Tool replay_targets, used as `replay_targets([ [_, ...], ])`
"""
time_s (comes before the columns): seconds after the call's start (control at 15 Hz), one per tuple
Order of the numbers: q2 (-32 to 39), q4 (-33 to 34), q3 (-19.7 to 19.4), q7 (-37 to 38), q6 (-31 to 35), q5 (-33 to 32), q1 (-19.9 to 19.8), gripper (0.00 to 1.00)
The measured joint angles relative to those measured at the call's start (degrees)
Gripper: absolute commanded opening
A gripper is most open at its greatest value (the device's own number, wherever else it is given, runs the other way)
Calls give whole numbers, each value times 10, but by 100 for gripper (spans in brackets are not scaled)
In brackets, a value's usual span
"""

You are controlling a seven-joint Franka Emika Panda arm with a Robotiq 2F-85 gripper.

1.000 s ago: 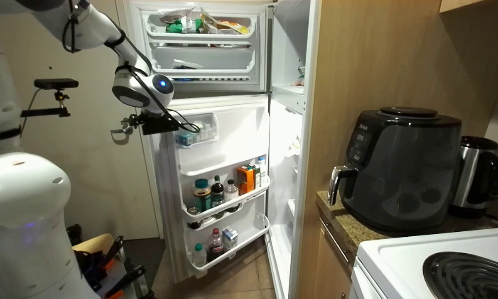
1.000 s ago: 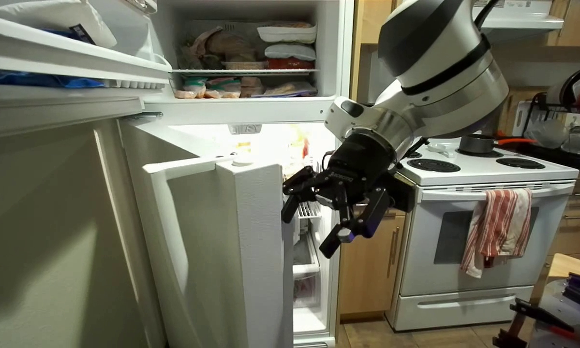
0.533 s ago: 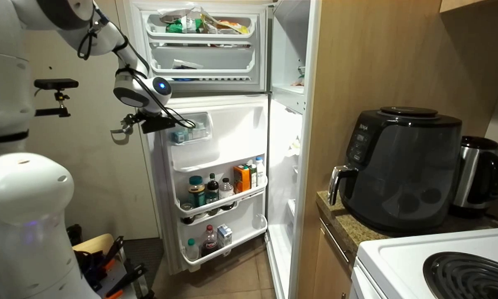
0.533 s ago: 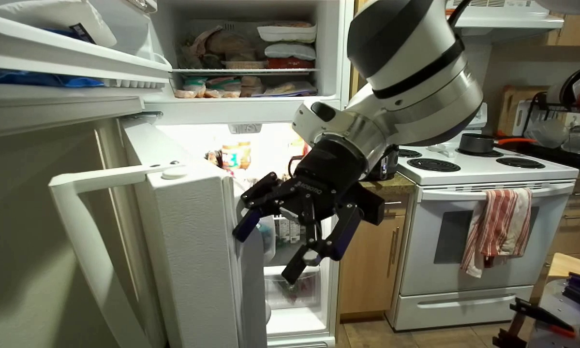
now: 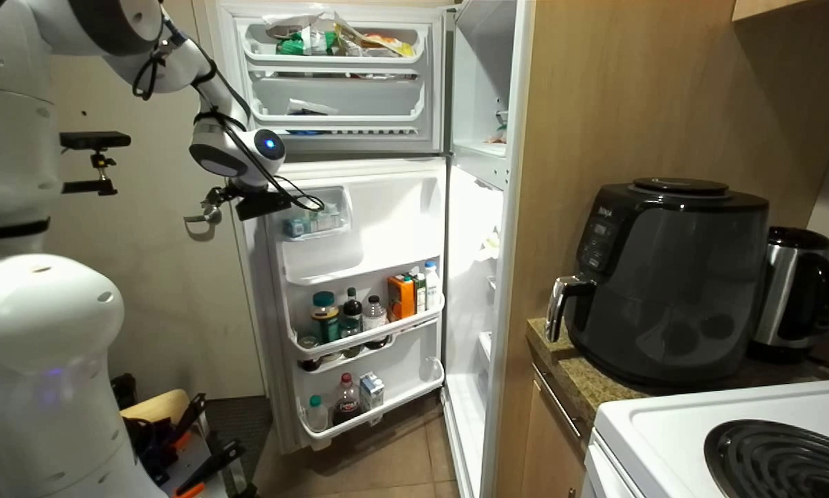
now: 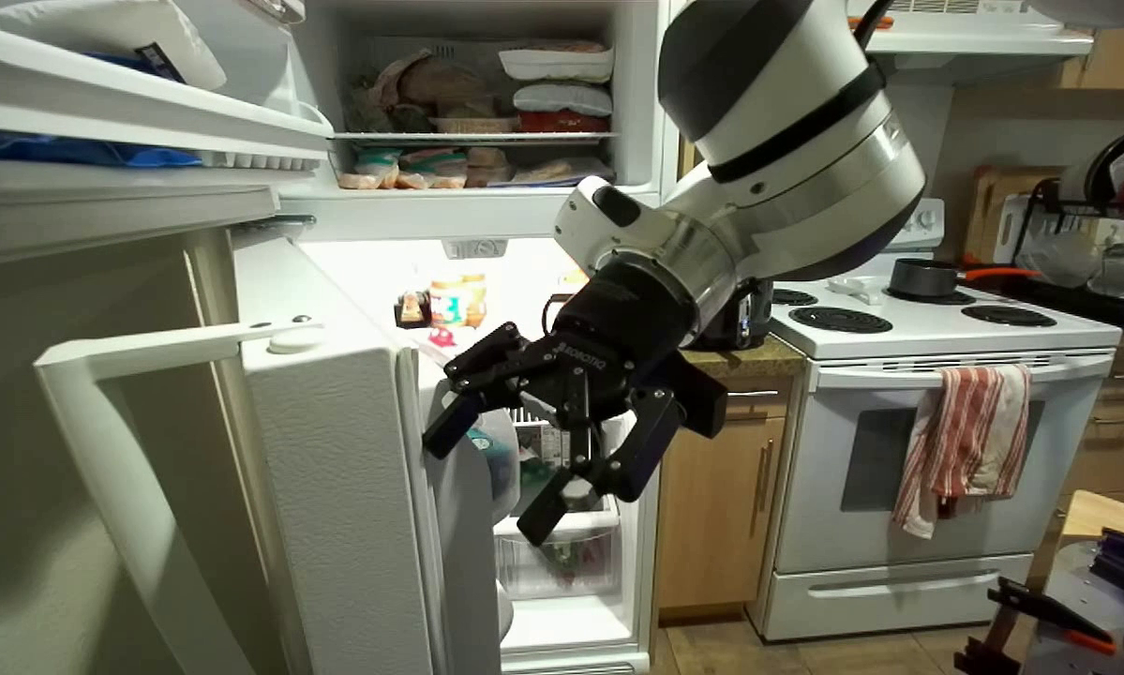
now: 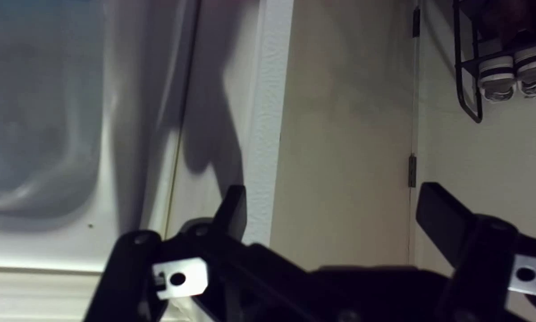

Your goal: Open the fridge

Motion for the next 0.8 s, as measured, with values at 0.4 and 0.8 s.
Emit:
replay_targets([
  [0.4,-2,-3,0,-8,1,32,1,100],
  [0.8,-4,-6,0,-9,16,48,5,100],
])
